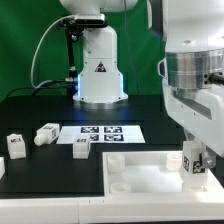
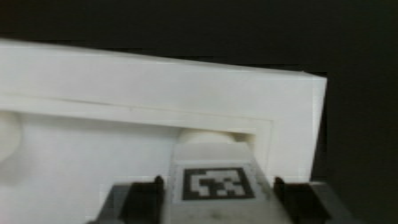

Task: Assemble one leg

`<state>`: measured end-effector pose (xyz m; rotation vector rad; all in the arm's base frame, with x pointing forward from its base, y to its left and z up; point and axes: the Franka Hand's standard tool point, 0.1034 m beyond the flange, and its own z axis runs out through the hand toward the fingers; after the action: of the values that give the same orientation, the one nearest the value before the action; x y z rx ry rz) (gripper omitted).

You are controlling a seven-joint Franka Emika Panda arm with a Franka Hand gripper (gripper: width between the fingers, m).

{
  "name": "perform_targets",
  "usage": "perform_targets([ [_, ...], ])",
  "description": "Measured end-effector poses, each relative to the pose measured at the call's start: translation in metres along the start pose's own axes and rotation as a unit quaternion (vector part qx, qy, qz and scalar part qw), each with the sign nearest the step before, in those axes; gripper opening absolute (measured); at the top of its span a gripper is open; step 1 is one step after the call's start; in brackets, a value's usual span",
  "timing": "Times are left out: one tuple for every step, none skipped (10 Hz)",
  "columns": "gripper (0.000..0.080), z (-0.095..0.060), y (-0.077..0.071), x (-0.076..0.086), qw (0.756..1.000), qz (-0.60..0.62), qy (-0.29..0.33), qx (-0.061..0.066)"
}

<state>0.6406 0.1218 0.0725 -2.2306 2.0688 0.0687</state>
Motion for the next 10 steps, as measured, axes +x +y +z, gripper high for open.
perform_targets([
  [0.0285,-0.0002,-0.0003,0.0003,1.0,0.02,-0.002,0.0],
  [0.0285,-0.0001,-0.0002,0.0003,1.0,0.003,-0.001,0.0],
  [0.0364,-0.0001,-0.0002,0.0002,1.0,-0.005,-0.002,0.0],
  [0.05,-0.0002,-0.0003,0.0005,1.0,-0.02,-0.001,0.0],
  [0.05,-0.0019,-0.0009,0.0023,0.992,-0.125,0.0,0.001],
  [0.0622,-0.0046,-0.0013,0.002,0.978,-0.207,0.001,0.004],
  [0.0641,-0.0062,-0.0012,0.005,0.953,-0.302,0.001,0.005],
  [0.0641,-0.006,-0.0013,0.0088,0.936,-0.351,0.002,0.004],
  [0.0648,-0.0055,-0.0011,0.0088,0.928,-0.373,0.002,0.004],
  [0.0648,-0.0054,-0.0011,0.0091,0.919,-0.395,0.002,0.004],
])
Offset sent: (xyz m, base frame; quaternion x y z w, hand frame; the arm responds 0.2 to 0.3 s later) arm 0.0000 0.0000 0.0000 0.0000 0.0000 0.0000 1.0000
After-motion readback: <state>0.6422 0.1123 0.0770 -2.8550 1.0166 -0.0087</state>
